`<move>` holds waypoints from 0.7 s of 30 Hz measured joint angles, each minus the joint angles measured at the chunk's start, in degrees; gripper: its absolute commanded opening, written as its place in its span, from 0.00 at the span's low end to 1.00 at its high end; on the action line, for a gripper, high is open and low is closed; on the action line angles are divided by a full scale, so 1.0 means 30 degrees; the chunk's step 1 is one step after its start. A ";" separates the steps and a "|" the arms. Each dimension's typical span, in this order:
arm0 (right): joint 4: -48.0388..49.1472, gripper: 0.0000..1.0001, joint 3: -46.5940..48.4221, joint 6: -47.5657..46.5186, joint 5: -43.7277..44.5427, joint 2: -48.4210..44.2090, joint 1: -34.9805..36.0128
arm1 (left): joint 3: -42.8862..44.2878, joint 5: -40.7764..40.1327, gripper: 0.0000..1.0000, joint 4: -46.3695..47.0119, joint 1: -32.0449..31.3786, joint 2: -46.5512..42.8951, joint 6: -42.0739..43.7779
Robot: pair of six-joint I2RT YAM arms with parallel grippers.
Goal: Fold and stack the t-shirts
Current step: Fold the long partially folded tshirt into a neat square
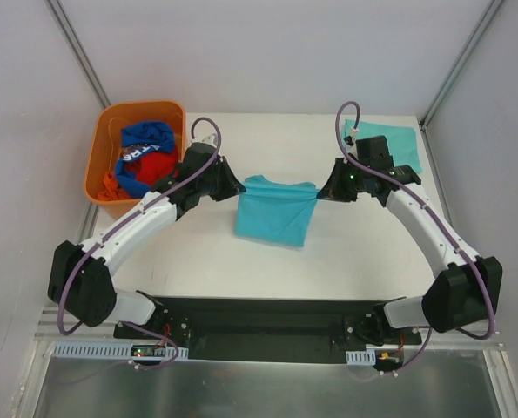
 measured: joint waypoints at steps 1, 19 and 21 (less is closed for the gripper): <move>0.0036 0.01 0.0364 -0.0022 -0.0109 0.0466 -0.0153 | 0.0248 0.0080 0.00 -0.0007 0.0146 0.0335 0.0080; -0.0095 0.01 0.7140 -0.0291 -0.0328 1.0404 -0.2397 | 0.7308 0.3009 0.00 0.0219 0.2302 1.0003 0.1333; -0.0211 0.05 0.7759 -0.0306 -0.0233 1.1234 -0.2492 | 0.7854 0.3235 0.00 0.0211 0.2404 1.0761 0.1370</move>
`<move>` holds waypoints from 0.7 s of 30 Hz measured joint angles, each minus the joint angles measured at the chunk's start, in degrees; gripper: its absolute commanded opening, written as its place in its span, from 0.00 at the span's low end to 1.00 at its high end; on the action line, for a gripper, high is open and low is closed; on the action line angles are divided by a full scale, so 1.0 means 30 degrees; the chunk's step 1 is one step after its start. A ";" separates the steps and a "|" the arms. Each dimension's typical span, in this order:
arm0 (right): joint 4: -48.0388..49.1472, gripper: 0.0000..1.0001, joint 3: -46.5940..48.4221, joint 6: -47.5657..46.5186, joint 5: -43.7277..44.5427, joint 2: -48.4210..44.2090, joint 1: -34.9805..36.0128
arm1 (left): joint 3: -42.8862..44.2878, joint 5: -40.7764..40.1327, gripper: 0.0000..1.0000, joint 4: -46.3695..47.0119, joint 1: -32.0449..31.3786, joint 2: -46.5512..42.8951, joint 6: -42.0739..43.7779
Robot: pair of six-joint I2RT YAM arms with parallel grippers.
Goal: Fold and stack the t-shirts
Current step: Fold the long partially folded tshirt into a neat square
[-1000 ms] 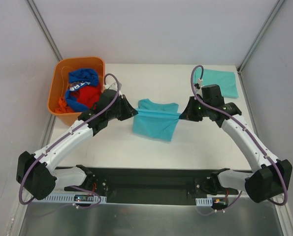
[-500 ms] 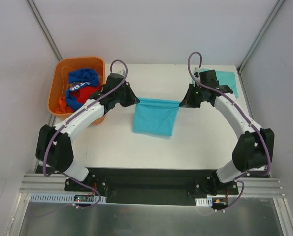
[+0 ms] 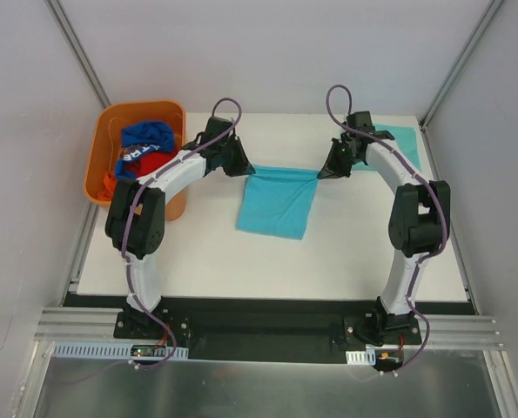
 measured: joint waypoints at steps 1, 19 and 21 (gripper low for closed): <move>-0.0080 0.08 0.0299 0.0007 0.0102 0.0408 -0.0022 | 0.0270 0.0117 0.00 0.0015 0.0036 0.0408 0.0015; -0.0743 0.97 0.0889 -0.0787 -0.0291 0.0583 0.0182 | 0.1698 0.1821 0.99 -0.0226 0.0634 0.1661 0.0699; -0.0182 0.97 -0.0357 -0.0678 -0.1377 -0.0845 0.0605 | 0.1195 0.2004 0.99 -0.0226 0.0612 0.0729 0.0699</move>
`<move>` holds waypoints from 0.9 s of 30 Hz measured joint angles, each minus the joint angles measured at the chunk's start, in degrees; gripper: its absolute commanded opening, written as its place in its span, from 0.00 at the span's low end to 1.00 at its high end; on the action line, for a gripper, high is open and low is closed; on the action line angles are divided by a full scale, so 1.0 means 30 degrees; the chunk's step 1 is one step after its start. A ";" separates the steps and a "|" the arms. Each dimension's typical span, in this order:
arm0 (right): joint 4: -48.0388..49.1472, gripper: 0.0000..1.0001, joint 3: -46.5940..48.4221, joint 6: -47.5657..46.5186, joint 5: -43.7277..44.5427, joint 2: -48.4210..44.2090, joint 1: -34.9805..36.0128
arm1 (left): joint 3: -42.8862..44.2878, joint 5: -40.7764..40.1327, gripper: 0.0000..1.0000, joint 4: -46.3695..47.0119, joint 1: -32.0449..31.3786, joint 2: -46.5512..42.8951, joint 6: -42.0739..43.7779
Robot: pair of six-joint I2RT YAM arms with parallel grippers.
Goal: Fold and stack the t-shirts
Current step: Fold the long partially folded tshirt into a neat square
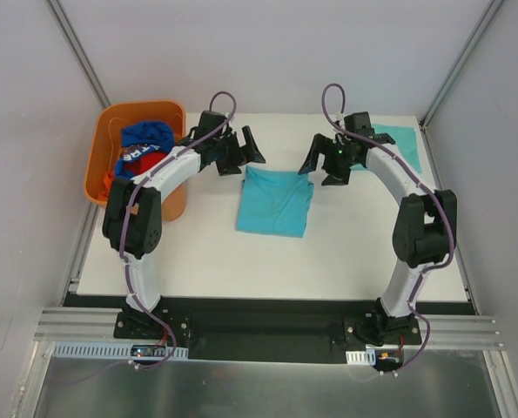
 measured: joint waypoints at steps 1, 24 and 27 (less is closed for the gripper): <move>0.0590 0.97 -0.0787 0.0117 -0.0823 -0.0845 0.0321 | -0.0321 0.0117 0.99 0.0015 0.0000 -0.0619 -0.0015; 0.5442 0.97 -0.6339 0.2426 -0.3643 0.0867 0.1523 | -0.0437 0.3461 0.99 0.1639 -0.0969 0.3453 -0.1566; 0.5202 0.97 -0.6069 0.2368 -0.3519 0.0933 0.1537 | -0.0452 0.3563 0.99 0.1741 -0.0962 0.3446 -0.1559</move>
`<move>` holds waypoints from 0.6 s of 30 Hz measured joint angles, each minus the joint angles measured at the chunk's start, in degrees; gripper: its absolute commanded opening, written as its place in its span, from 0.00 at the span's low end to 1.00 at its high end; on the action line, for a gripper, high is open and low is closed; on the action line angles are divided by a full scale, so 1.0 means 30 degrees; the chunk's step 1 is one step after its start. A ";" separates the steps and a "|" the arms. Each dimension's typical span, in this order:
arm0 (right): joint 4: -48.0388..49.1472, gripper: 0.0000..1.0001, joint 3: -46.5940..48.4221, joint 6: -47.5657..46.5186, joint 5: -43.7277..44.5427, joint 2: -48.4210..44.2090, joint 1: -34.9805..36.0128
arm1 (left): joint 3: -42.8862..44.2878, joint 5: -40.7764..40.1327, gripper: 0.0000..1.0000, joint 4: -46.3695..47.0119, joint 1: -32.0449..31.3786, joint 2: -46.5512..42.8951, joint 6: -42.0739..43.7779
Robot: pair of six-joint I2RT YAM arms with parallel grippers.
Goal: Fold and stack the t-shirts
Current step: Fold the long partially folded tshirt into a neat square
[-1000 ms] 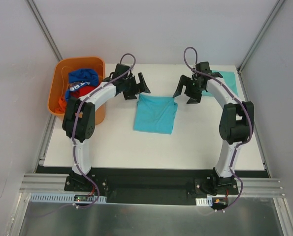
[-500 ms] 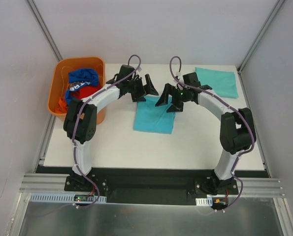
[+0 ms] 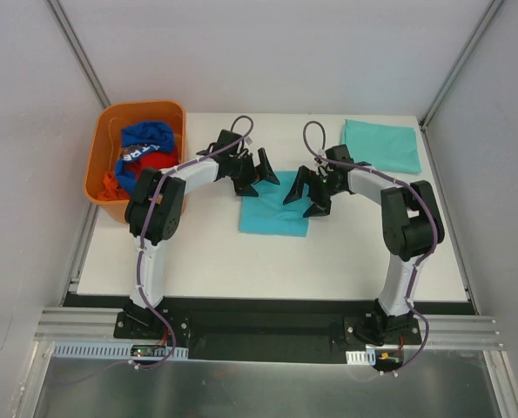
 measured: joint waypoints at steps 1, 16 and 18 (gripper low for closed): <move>-0.0117 0.97 0.0087 -0.0109 0.0138 -0.0007 0.0015 | 0.0000 0.0022 0.99 0.0007 0.0000 -0.0007 0.0007; -0.4029 0.97 0.0874 -0.3009 0.8196 -0.8211 0.0729 | -0.6943 -0.3949 0.99 0.0175 0.0000 -1.3639 0.1472; -0.4233 0.97 0.1311 -0.3198 0.8939 -0.7308 0.0729 | -0.8772 -0.4998 0.99 0.0109 0.0000 -1.5934 0.1581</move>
